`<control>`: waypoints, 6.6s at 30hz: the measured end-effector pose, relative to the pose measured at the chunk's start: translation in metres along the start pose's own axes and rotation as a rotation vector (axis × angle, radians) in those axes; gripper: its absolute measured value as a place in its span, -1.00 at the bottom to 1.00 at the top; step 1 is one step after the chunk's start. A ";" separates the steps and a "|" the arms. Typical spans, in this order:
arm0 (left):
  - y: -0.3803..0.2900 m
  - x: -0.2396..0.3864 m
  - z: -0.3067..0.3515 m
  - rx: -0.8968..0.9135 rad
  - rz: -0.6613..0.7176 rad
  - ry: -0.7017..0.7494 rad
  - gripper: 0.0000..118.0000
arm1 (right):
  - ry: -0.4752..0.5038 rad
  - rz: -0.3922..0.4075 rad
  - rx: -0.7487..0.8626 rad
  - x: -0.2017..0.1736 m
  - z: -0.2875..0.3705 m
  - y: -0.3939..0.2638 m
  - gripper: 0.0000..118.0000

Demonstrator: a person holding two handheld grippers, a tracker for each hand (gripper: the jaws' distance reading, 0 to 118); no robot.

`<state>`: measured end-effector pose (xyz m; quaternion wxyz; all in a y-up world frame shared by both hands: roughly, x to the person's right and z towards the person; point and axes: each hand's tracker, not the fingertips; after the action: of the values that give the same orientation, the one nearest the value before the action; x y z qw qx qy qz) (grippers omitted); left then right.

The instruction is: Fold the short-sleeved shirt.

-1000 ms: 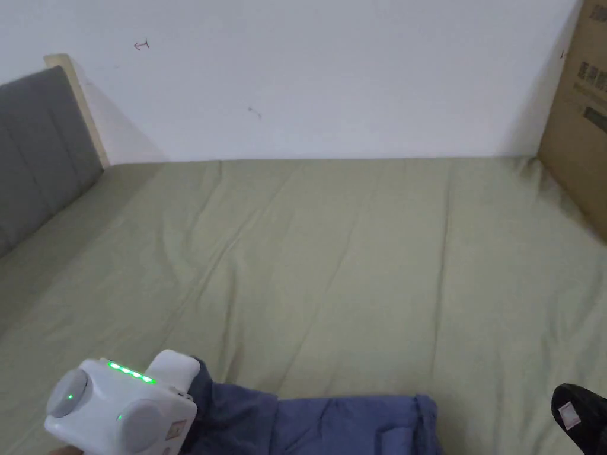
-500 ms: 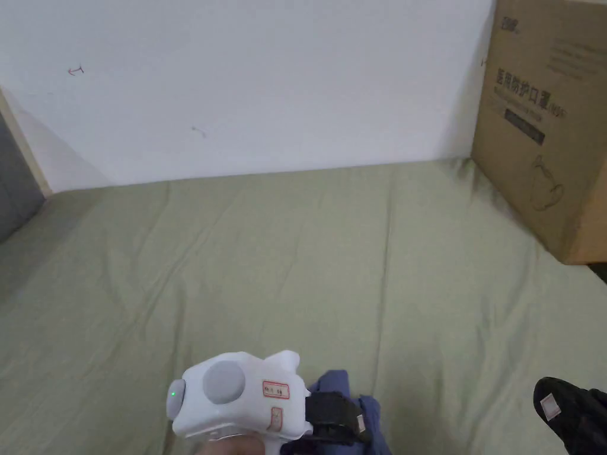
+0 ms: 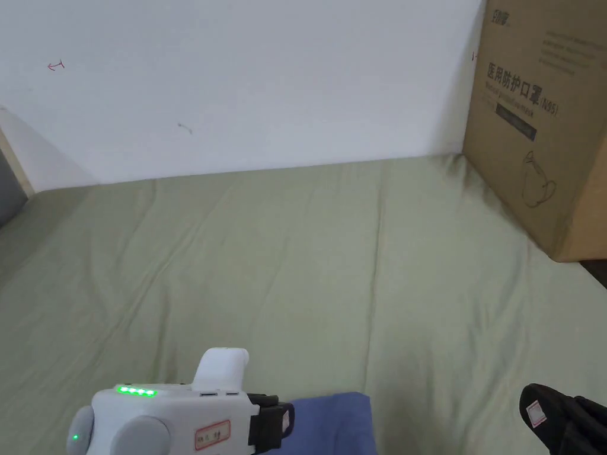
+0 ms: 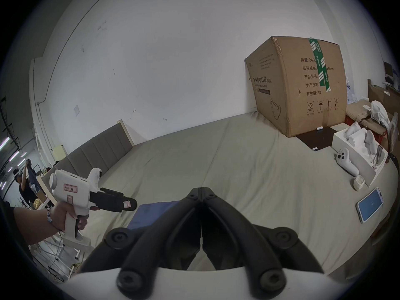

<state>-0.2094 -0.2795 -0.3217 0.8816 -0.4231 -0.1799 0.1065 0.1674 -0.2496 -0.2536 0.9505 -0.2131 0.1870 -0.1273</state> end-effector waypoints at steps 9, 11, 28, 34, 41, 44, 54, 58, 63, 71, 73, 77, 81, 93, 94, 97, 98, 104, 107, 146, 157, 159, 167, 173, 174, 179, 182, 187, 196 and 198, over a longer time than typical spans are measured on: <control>-0.026 0.037 -0.119 -0.265 0.020 -0.067 -0.89 | -0.014 0.015 -0.016 0.003 0.004 -0.002 -1.00; -0.039 0.039 -0.141 -0.285 0.038 -0.066 -0.91 | -0.022 0.013 -0.020 0.006 0.004 -0.001 -1.00; -0.035 0.060 0.074 0.582 -0.126 0.194 -0.93 | 0.028 0.084 0.140 -0.032 0.012 0.026 -1.00; -0.068 0.059 0.133 0.853 -0.172 0.516 -0.94 | -0.103 0.247 0.462 -0.060 0.026 0.021 -1.00; -0.102 0.041 0.144 0.871 -0.058 0.626 -0.94 | -0.201 0.149 0.398 -0.053 0.023 0.007 -1.00; -0.097 0.033 0.146 0.861 -0.048 0.647 -0.94 | -0.229 0.176 0.386 -0.050 0.022 0.011 -1.00; -0.098 0.016 0.135 0.789 -0.029 0.614 -0.94 | 0.046 0.191 -0.288 -0.058 -0.090 -0.022 -1.00; -0.100 0.002 0.130 0.721 0.007 0.554 -0.94 | 0.107 0.143 -0.551 -0.058 -0.143 -0.066 -1.00; -0.088 -0.043 0.122 0.576 0.112 0.381 -0.94 | 0.065 0.195 -0.703 -0.052 -0.162 -0.103 -1.00; -0.080 -0.165 0.054 0.168 0.520 -0.281 0.62 | 0.088 0.106 -0.688 -0.038 -0.162 -0.105 -1.00; -0.088 -0.182 0.027 0.048 0.565 -0.399 0.94 | 0.090 0.097 -0.686 -0.038 -0.162 -0.106 -1.00; -0.096 -0.192 -0.033 -0.064 0.671 -0.553 1.00 | 0.096 0.092 -0.677 -0.036 -0.160 -0.109 -1.00; -0.094 -0.182 -0.075 -0.019 0.670 -0.805 1.00 | 0.106 0.076 -0.675 -0.032 -0.161 -0.109 -1.00; -0.084 -0.141 -0.104 -0.114 0.456 -0.531 -0.68 | 0.110 -0.012 -0.670 -0.025 -0.162 -0.110 -1.00; -0.079 -0.141 -0.098 -0.112 0.466 -0.534 -0.68 | 0.102 -0.004 -0.662 -0.027 -0.158 -0.106 -1.00; -0.064 -0.128 -0.066 -0.099 0.423 -0.520 -0.67 | 0.087 0.056 -0.582 -0.039 -0.141 -0.089 -1.00; -0.057 -0.131 -0.050 -0.078 0.391 -0.534 -0.67 | 0.092 0.062 -0.554 -0.042 -0.133 -0.082 -1.00; -0.027 -0.174 0.038 -0.160 0.215 -0.248 -0.67 | 0.131 0.057 -0.449 -0.057 -0.091 -0.045 -1.00; -0.024 -0.219 0.074 -0.246 0.140 0.062 -0.67 | 0.128 0.105 -0.410 -0.065 -0.075 -0.036 -1.00; -0.039 0.044 0.177 0.845 -0.077 0.372 -0.98 | 0.070 0.231 0.188 -0.088 0.004 0.045 -1.00; -0.044 0.121 0.167 0.965 -0.134 0.541 -0.98 | -0.093 0.252 0.478 -0.079 0.047 0.060 -1.00; -0.047 0.121 0.166 0.953 -0.155 0.567 -0.98 | -0.084 0.262 0.475 -0.077 0.048 0.059 -1.00; -0.051 0.114 0.176 0.971 -0.120 0.578 -0.23 | -0.096 0.269 0.493 -0.082 0.044 0.057 0.22; -0.052 0.115 0.177 0.955 -0.159 0.575 1.00 | -0.130 0.280 0.531 -0.090 0.048 0.058 1.00; -0.056 0.118 0.179 0.978 -0.169 0.582 1.00 | -0.131 0.291 0.528 -0.091 0.050 0.060 1.00; -0.055 0.116 0.180 0.962 -0.139 0.541 1.00 | -0.123 0.309 0.520 -0.094 0.052 0.060 1.00; -0.060 0.112 0.182 0.981 -0.132 0.525 1.00 | -0.116 0.314 0.517 -0.093 0.054 0.061 1.00; -0.056 0.109 0.185 0.978 -0.128 0.536 1.00 | -0.123 0.320 0.495 -0.096 0.049 0.055 1.00; -0.053 0.106 0.181 0.942 -0.141 0.530 1.00 | -0.104 0.319 0.478 -0.100 0.047 0.050 1.00; -0.052 0.105 0.180 0.926 -0.140 0.531 1.00 | -0.101 0.324 0.470 -0.101 0.046 0.050 1.00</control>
<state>-0.1849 -0.1487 -0.1527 0.9961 0.0107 0.0872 0.0049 0.1037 -0.1568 -0.2067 0.9898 0.0397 0.1364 -0.0029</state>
